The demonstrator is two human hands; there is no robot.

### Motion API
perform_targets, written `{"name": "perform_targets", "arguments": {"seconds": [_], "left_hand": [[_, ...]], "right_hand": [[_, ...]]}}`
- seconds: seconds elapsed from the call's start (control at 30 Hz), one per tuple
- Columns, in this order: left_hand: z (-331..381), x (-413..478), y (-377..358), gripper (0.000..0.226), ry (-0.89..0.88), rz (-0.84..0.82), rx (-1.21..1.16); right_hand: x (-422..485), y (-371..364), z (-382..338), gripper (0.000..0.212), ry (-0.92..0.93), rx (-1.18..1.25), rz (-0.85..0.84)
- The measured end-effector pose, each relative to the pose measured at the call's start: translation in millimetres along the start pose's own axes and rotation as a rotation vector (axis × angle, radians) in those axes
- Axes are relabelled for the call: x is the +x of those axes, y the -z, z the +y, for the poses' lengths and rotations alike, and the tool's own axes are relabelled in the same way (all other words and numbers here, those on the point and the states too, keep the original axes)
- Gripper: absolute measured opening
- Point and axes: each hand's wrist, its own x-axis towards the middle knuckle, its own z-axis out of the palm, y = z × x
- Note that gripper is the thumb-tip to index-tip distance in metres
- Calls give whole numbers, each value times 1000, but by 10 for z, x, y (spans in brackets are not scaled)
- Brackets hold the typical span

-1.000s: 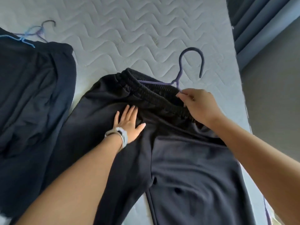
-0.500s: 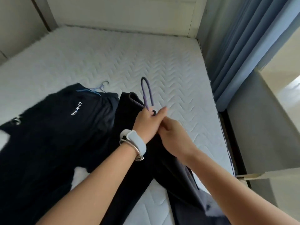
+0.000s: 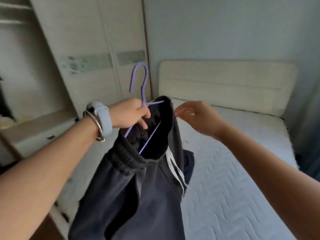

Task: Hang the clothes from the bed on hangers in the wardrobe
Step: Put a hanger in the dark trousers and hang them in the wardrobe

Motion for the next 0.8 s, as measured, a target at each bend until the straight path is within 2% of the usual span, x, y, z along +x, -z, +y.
{"name": "perform_targets", "arguments": {"seconds": [0.1,0.17,0.3,0.4,0.47,0.53,0.63,0.73,0.8], "left_hand": [[-125,-480,613,33,49,137,21],[-243,-797,946,29,83,222,16],[-587,-1420,1504,16,156,384,32],[-926,-1816,1917,15,197,515,55],[-1172,-2060,2191,15,197,615,56],[-1449,-2292,2468,14,195,694,69],[-1929,-2631,2889,17,227,765,4],[-2386,-2890,3273,31,275,785,-24],[-2680,-3011,3488,39,320,806,79]], "right_hand": [[265,-129,-672,27,216,15,68],[417,-261,-1098,32,362,-17,57],[624,-660,-1901,42,558,-63,-62],[750,-1095,-2449,42,649,-94,-169],[874,-1410,-2733,45,693,-158,-141],[1016,-1692,-2970,50,662,-222,-29],[1186,-2110,-3357,41,582,-229,74],[1322,-2569,-3869,32,653,-346,50],[1427,-2858,-4190,31,686,-360,-49]]}}
